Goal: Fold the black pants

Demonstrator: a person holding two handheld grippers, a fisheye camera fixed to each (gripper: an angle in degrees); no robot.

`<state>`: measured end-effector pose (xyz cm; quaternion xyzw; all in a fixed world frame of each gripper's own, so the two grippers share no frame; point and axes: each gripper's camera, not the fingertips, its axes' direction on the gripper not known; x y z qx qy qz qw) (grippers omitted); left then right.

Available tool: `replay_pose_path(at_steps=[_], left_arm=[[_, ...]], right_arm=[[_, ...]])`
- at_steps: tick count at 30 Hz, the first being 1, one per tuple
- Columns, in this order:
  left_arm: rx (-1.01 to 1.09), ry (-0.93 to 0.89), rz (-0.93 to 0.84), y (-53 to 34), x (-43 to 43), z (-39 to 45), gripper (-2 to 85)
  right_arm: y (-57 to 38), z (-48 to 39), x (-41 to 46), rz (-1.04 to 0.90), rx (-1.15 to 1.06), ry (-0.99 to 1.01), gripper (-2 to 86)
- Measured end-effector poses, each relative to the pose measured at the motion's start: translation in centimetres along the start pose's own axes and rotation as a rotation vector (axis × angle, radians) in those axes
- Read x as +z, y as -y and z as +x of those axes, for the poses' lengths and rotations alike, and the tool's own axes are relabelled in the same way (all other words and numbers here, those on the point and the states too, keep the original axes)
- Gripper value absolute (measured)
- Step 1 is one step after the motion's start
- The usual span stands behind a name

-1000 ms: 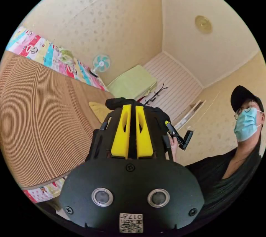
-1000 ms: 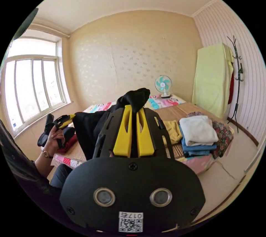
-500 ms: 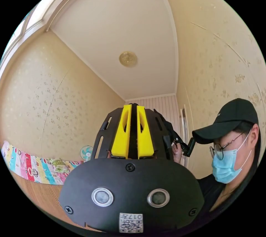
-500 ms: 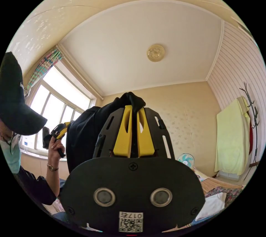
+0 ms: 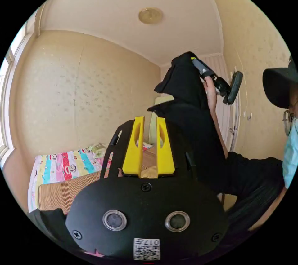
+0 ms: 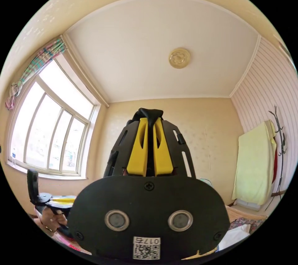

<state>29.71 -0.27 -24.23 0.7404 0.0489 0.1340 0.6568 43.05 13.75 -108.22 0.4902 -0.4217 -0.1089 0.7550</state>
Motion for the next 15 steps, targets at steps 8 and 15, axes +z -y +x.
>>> replay_pose_path(at_steps=[8, 15], left_arm=[[-0.579, -0.686, -0.073, -10.4, 8.5, -11.0, 19.6], [-0.822, -1.336, 0.079, -10.9, 13.1, -15.2, 5.3]], right_arm=[[0.4, -2.5, 0.0, -0.023, -0.021, 0.294, 2.2], [1.8, -4.1, 0.2, -0.069, -0.071, 0.242, 1.9]])
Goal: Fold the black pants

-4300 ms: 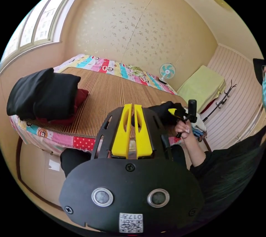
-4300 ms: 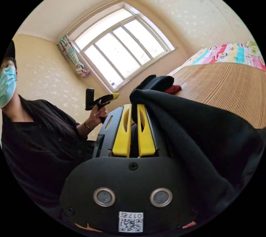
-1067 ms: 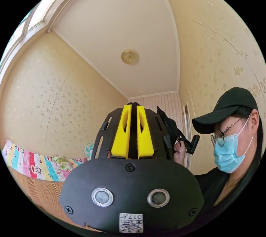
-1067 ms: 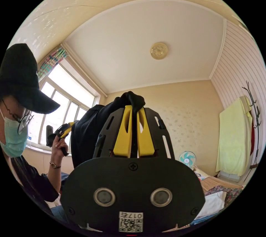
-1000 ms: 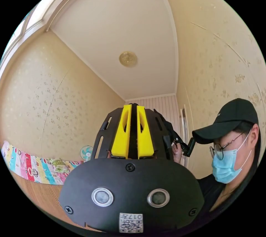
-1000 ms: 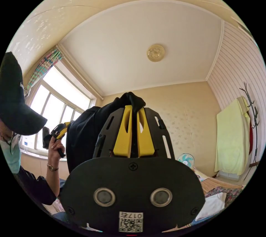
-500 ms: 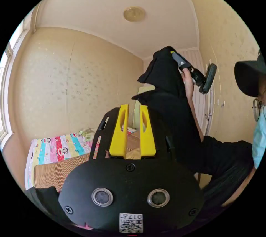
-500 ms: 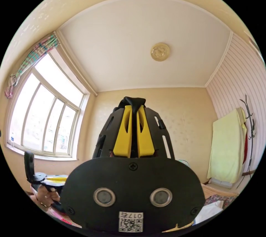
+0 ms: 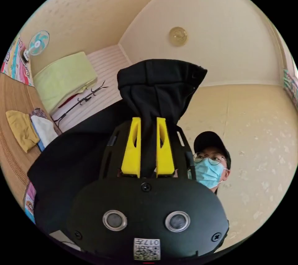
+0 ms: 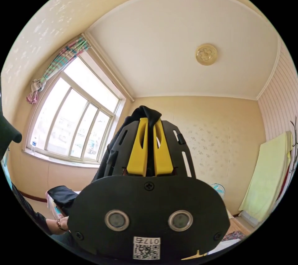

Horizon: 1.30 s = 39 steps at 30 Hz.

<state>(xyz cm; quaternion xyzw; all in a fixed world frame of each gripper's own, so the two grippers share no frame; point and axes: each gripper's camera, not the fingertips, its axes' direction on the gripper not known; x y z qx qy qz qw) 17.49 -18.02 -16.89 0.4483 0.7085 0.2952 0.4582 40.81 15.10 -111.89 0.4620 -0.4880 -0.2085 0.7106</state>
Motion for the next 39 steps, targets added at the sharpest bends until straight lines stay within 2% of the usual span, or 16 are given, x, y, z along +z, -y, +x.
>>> replay_pose_path(at_steps=[2, 4, 6, 9, 13, 15, 17, 18, 20, 22, 25, 27, 30, 34, 37, 39], left_arm=[[0.088, -0.042, 0.059, 1.0, -1.3, 2.2, 4.9], [0.243, 0.082, 0.103, 2.4, -2.9, 6.0, 4.7], [0.508, 0.357, 0.211, 3.0, -4.6, 12.5, 4.5], [0.719, 0.654, 0.336, 3.5, -5.0, 17.5, 4.3], [0.701, 0.827, 0.401, 9.9, -6.6, 15.5, 4.2], [0.608, 1.063, 0.425, 20.6, -7.1, 10.7, 4.9], [0.482, 1.221, 0.42, 29.9, -8.7, 6.0, 6.0], [0.418, 1.334, 0.4, 34.1, -10.4, 2.9, 6.8], [0.331, 1.441, 0.376, 36.0, -13.1, -1.1, 7.7], [0.359, 1.477, 0.218, 34.6, -14.9, -5.1, 8.0], [0.312, 1.58, -0.005, 27.0, -19.1, -13.8, 9.4], [0.128, 1.629, -0.193, 18.2, -23.7, -22.1, 10.7], [-0.147, 1.645, -0.367, 5.3, -28.6, -30.7, 10.9], [-0.316, 1.718, -0.373, -7.9, -30.7, -33.9, 11.5], [-0.411, 1.667, -0.254, -15.7, -30.8, -33.1, 11.3], [-0.38, 1.646, -0.148, -20.2, -30.1, -31.5, 9.4]], right_arm=[[-0.3, 0.8, -0.2, 0.001, -0.005, -0.077, 1.9], [-0.9, 2.1, -0.5, 0.004, 0.017, -0.11, 1.9], [-1.9, 4.0, -0.2, -0.018, 0.058, -0.108, 2.0], [-4.4, 7.2, 2.3, -0.128, 0.13, -0.057, 2.0], [-10.6, 12.3, 12.4, -0.259, 0.168, -0.134, 2.4], [-13.8, 15.9, 21.6, -0.331, 0.179, -0.21, 2.9], [-20.0, 22.1, 36.6, -0.579, 0.206, -0.302, 4.4], [-22.2, 23.6, 39.4, -0.653, 0.225, -0.332, 4.7], [-31.5, 26.9, 44.3, -0.872, 0.282, -0.47, 5.6], [-37.6, 25.9, 43.8, -0.864, 0.223, -0.37, 6.3], [-50.1, 21.9, 39.9, -1.02, 0.062, -0.173, 7.4], [-58.0, 19.7, 35.3, -1.14, 0.034, -0.095, 7.9], [-68.6, 17.4, 26.0, -1.332, 0.115, -0.03, 8.8], [-75.2, 15.9, 14.4, -1.474, 0.348, -0.06, 11.9], [-77.4, 15.0, 8.5, -1.557, 0.467, -0.101, 13.4], [-79.2, 14.3, 6.0, -1.648, 0.465, -0.147, 12.8]])
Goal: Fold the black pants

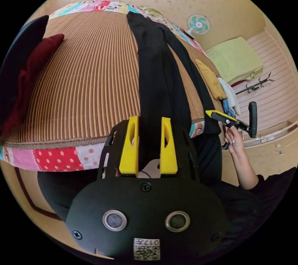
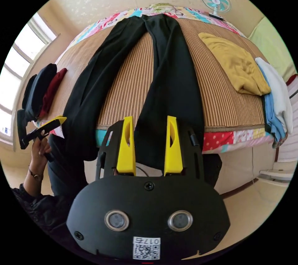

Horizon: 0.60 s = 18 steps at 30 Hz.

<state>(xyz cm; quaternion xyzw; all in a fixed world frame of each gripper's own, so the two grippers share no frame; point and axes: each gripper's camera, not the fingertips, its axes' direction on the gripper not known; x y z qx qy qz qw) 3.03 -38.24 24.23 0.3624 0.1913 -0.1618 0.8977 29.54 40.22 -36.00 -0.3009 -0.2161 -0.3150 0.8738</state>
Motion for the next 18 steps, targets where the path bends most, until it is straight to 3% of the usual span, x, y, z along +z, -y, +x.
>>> replay_pose_path(at_steps=[3, 5, 6, 9, 11, 13, 15, 18], left_arm=[[-0.095, 0.012, 0.027, -3.4, -0.4, -0.3, 4.5], [-0.109, -0.056, -0.087, -3.9, -0.2, -0.6, 2.4], [-0.102, -0.142, -0.057, -4.6, -1.4, -0.8, 1.8], [-0.01, -0.359, 0.131, -6.8, -6.5, -0.7, 1.1], [0.039, -0.396, 0.172, -8.1, -8.0, -1.1, 1.4], [-0.027, -0.295, 0.087, -9.0, -7.2, -2.6, 1.9], [-0.286, -0.043, -0.089, -11.5, -5.1, -6.0, 3.8], [-0.263, -0.033, -0.019, -15.1, -6.0, -5.9, 9.6]], right_arm=[[-2.4, 1.3, -1.2, 0.072, 0.003, -0.108, 6.5], [-3.1, 4.3, -4.7, 0.159, 0.056, -0.027, 4.0], [-3.5, 5.6, -6.0, 0.207, 0.084, 0.031, 3.8], [-6.8, 14.5, -10.5, 0.434, 0.303, 0.406, 3.2], [-10.4, 23.0, -10.3, 0.516, 0.494, 0.705, 2.9], [-13.3, 28.5, -9.0, 0.49, 0.654, 0.693, 2.7], [-15.3, 32.6, -7.7, 0.356, 0.748, 0.636, 2.6], [-18.1, 35.4, -9.0, 0.327, 0.727, 0.566, 2.6]])
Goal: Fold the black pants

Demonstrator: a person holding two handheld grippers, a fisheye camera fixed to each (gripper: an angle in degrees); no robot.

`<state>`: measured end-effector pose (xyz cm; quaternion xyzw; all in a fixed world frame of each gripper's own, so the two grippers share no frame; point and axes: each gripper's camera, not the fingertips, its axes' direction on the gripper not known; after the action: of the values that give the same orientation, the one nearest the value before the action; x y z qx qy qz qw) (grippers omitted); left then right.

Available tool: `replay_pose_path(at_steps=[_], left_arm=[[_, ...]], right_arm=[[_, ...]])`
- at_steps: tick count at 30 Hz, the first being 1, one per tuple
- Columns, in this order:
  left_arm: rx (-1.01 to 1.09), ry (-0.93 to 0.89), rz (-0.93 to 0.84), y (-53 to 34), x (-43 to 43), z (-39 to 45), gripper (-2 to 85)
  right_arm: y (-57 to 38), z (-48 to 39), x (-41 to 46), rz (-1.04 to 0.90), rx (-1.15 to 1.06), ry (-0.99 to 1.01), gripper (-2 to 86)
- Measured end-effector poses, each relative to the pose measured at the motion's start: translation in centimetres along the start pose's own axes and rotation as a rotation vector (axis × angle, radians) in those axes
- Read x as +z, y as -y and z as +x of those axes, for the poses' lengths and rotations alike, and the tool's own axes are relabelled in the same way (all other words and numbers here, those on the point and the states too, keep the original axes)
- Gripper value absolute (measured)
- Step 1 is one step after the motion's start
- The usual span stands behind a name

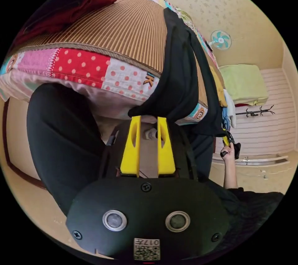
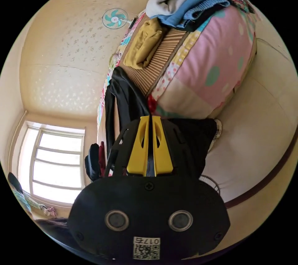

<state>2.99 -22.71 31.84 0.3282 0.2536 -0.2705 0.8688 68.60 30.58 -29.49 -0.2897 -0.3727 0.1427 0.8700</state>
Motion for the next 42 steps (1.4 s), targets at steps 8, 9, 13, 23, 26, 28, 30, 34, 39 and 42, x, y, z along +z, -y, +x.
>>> replay_pose_path(at_steps=[8, 9, 13, 23, 26, 28, 30, 34, 39, 42], left_arm=[[0.346, -0.078, -0.002, -0.4, 2.2, 5.8, 12.9], [0.379, -0.063, -0.061, -0.1, 3.5, 6.6, 12.4], [0.353, 0.037, -0.175, -1.5, 5.6, 8.4, 2.7], [0.786, 0.278, -0.149, -14.5, 4.3, 20.5, 2.0], [0.706, 0.066, -0.186, -14.0, 2.0, 18.6, 7.7], [0.678, 0.008, -0.183, -13.0, -0.3, 18.1, 11.6], [0.643, -0.149, -0.124, -10.8, -4.5, 17.9, 13.4], [0.565, -0.387, -0.023, -6.2, -9.4, 17.9, 14.5], [0.435, -0.5, -0.094, 0.4, -7.2, 18.4, 16.5], [0.453, -0.498, -0.306, 1.6, -2.7, 19.5, 8.9]], right_arm=[[-0.2, 2.1, -4.0, -0.083, -0.119, -0.039, 7.3], [-0.2, 2.4, -4.2, -0.087, -0.122, -0.026, 7.6], [-0.1, 3.9, -5.5, -0.101, -0.15, -0.015, 10.7], [-0.7, 11.8, -6.7, -0.22, -0.134, 0.146, 7.0], [-2.8, 11.1, -10.0, -0.122, -0.225, 0.302, 5.2], [-4.2, 9.1, -12.5, -0.081, -0.329, 0.42, 4.5], [-5.7, 5.9, -13.7, -0.111, -0.457, 0.455, 4.2], [-10.2, -2.2, -12.8, -0.271, -0.758, 0.345, 3.9], [-14.6, -6.4, -9.2, -0.491, -1.025, 0.37, 4.3], [-16.3, -7.6, -6.5, -0.653, -1.134, 0.357, 5.2]])
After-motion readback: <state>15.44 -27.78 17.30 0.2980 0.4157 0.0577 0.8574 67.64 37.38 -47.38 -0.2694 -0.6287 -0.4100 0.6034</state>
